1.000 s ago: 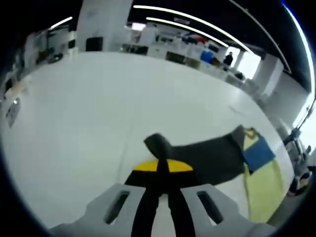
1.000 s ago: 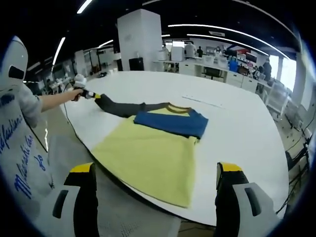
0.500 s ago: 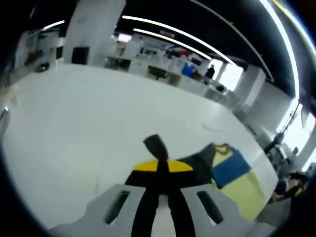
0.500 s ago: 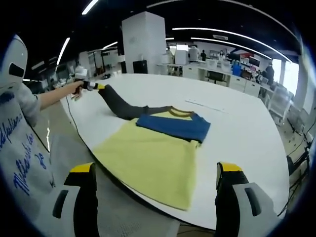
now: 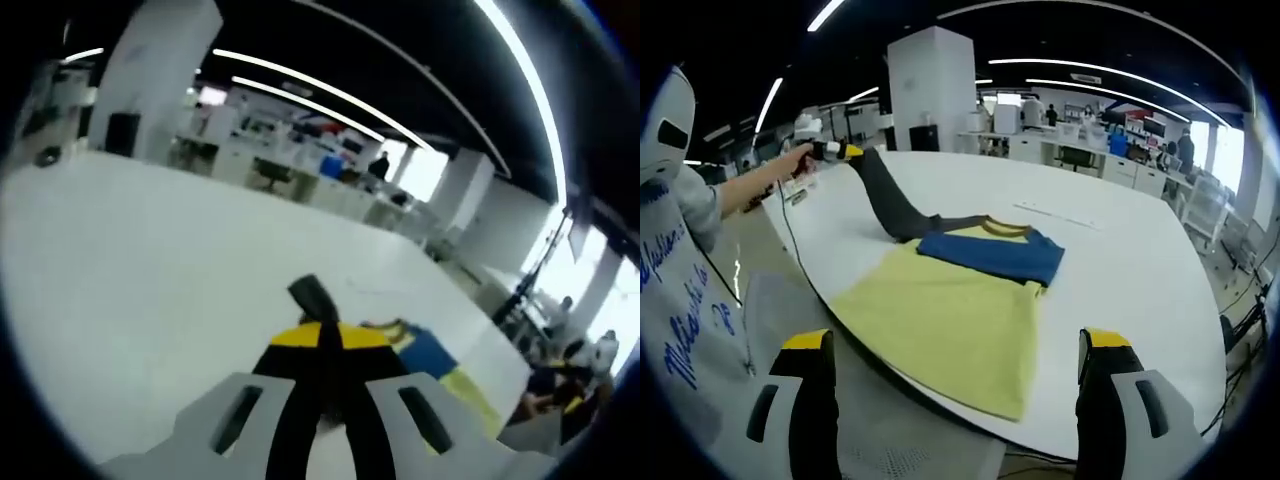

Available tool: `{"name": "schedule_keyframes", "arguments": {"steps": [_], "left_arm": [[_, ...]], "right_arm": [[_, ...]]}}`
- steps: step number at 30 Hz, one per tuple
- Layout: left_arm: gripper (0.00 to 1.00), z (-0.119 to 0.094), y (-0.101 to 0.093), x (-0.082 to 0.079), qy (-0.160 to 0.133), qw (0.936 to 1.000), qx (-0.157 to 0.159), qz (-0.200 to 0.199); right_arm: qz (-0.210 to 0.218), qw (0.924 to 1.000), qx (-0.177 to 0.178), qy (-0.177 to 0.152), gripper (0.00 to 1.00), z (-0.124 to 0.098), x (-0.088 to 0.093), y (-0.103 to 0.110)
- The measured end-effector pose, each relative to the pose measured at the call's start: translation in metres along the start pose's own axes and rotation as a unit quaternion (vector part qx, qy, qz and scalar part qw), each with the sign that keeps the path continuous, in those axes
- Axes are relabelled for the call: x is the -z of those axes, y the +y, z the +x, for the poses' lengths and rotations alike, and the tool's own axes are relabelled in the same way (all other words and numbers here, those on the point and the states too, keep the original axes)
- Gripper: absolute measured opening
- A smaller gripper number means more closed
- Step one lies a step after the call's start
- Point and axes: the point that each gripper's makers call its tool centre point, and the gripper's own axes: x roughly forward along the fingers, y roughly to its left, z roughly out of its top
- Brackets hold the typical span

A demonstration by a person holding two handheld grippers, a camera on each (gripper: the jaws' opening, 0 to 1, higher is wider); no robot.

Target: Fold the garment on the visible template until the final outline fits inside the template.

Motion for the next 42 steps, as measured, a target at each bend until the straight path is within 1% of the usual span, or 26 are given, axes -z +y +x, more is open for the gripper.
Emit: {"name": "schedule_keyframes", "arguments": {"steps": [1, 5, 8, 13, 14, 16, 17, 21, 23, 24, 29, 30, 33, 35, 37, 38, 40, 42], "left_arm": [[0.0, 0.002, -0.008, -0.003, -0.003, 0.9999, 0.01, -0.001], [0.0, 0.008, -0.025, -0.01, -0.01, 0.9996, 0.024, 0.005], [0.0, 0.013, -0.043, -0.014, -0.013, 0.9991, 0.039, 0.008], [0.0, 0.023, -0.062, -0.02, -0.022, 0.9983, 0.054, 0.006], [0.0, 0.028, -0.062, -0.026, -0.023, 0.9978, 0.062, -0.001], [0.0, 0.032, -0.068, -0.03, -0.027, 0.997, 0.072, -0.005], [0.0, 0.034, -0.07, -0.032, -0.027, 0.997, 0.073, -0.003], [0.0, 0.039, -0.091, -0.034, -0.03, 0.996, 0.085, 0.004], [0.0, 0.041, -0.105, -0.033, -0.033, 0.9953, 0.091, 0.007], [0.0, 0.042, -0.102, -0.039, -0.033, 0.995, 0.094, 0.007], [0.0, 0.052, -0.117, -0.046, -0.034, 0.9935, 0.108, 0.01], [0.0, 0.052, -0.127, -0.042, -0.033, 0.9933, 0.11, 0.014], [0.0, 0.054, -0.142, -0.041, -0.033, 0.9925, 0.117, 0.019], [0.0, 0.056, -0.146, -0.044, -0.032, 0.9919, 0.121, 0.023], [0.0, 0.059, -0.159, -0.04, -0.029, 0.9912, 0.126, 0.029], [0.0, 0.059, -0.155, -0.045, -0.028, 0.991, 0.128, 0.03], [0.0, 0.064, -0.158, -0.048, -0.026, 0.9904, 0.132, 0.032], [0.0, 0.067, -0.167, -0.045, -0.024, 0.9897, 0.137, 0.035]], "right_arm": [[0.001, 1.0, 0.0, -0.001, 1.0, -0.001, 0.0, 0.0], [-0.001, 1.0, 0.0, -0.001, 1.0, 0.0, 0.001, 0.001], [-0.002, 1.0, -0.005, -0.003, 1.0, 0.0, 0.0, 0.003], [-0.002, 0.9998, -0.016, -0.008, 1.0, 0.0, 0.001, 0.006], [-0.003, 0.9998, -0.016, -0.007, 1.0, 0.0, 0.001, 0.006], [-0.004, 0.9998, -0.016, -0.008, 1.0, -0.001, 0.001, 0.005], [-0.004, 0.9998, -0.016, -0.009, 1.0, -0.001, 0.001, 0.004], [-0.005, 0.9998, -0.017, -0.01, 1.0, -0.003, 0.002, 0.003], [-0.006, 0.9997, -0.019, -0.011, 1.0, -0.004, 0.003, 0.003], [-0.005, 0.9997, -0.021, -0.011, 1.0, -0.004, 0.003, 0.003], [-0.001, 0.9996, -0.023, -0.019, 1.0, -0.006, 0.002, 0.0], [-0.002, 0.9996, -0.023, -0.019, 1.0, -0.006, 0.002, 0.0], [-0.003, 0.9995, -0.023, -0.021, 1.0, -0.007, 0.002, -0.002], [-0.003, 0.9994, -0.027, -0.022, 1.0, -0.007, 0.002, -0.001], [-0.005, 0.9992, -0.032, -0.021, 1.0, -0.007, 0.003, 0.001], [-0.006, 0.9992, -0.033, -0.021, 1.0, -0.007, 0.003, 0.001], [-0.005, 0.9991, -0.036, -0.022, 1.0, -0.008, 0.004, 0.001], [-0.003, 0.9991, -0.034, -0.024, 1.0, -0.009, 0.005, -0.001]]}}
